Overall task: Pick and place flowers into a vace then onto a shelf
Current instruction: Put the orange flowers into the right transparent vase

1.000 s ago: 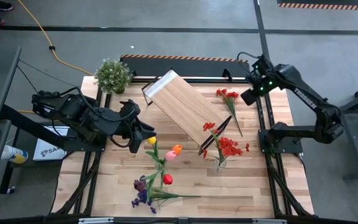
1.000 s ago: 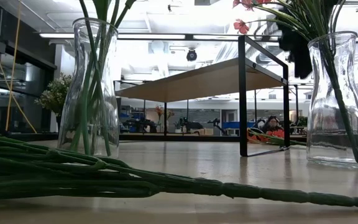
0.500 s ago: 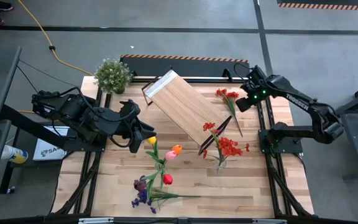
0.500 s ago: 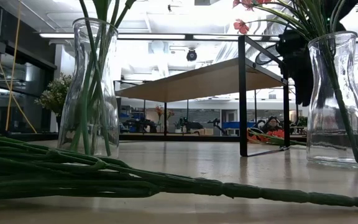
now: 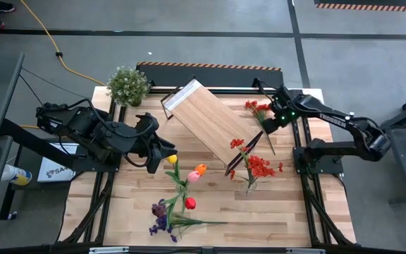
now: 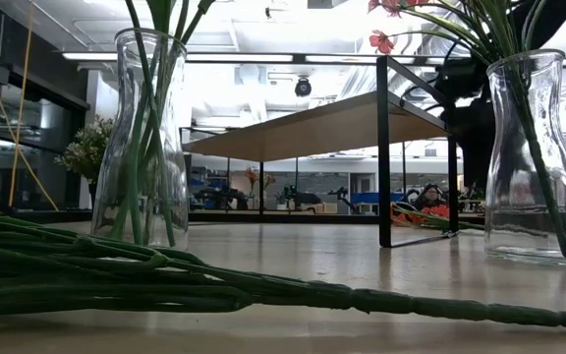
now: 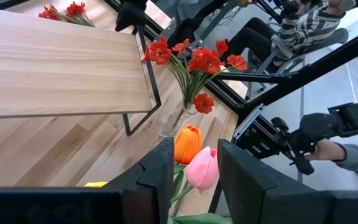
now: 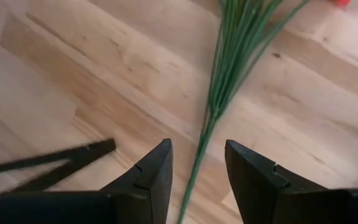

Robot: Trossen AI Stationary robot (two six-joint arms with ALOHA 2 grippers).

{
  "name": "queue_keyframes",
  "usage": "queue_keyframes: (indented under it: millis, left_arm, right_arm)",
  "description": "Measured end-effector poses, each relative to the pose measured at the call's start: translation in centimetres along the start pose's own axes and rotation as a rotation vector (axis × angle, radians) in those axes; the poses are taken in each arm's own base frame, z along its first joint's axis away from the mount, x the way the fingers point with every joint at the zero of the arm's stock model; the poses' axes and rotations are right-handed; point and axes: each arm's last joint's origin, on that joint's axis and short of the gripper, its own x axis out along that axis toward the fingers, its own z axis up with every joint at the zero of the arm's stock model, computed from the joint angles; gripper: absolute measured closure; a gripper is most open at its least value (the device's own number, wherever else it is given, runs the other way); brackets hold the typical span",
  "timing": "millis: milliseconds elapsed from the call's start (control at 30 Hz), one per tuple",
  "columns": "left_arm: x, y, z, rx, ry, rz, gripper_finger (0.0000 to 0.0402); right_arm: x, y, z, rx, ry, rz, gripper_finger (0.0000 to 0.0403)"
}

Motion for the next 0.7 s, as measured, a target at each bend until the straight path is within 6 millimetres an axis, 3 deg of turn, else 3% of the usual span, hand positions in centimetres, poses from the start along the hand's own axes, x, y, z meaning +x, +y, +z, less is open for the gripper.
queue_keyframes:
  millis: [433, 700]
  left_arm:
    - [0.0, 0.0, 0.0, 0.0, -0.001, 0.001, 0.0245]
    - [0.0, 0.0, 0.0, 0.0, -0.001, 0.001, 0.0245]
  right_arm:
    - [0.6, 1.5, 0.0, -0.038, -0.061, -0.136, 0.0265]
    - [2.6, 1.5, 0.9, -0.003, -0.018, -0.127, 0.0265]
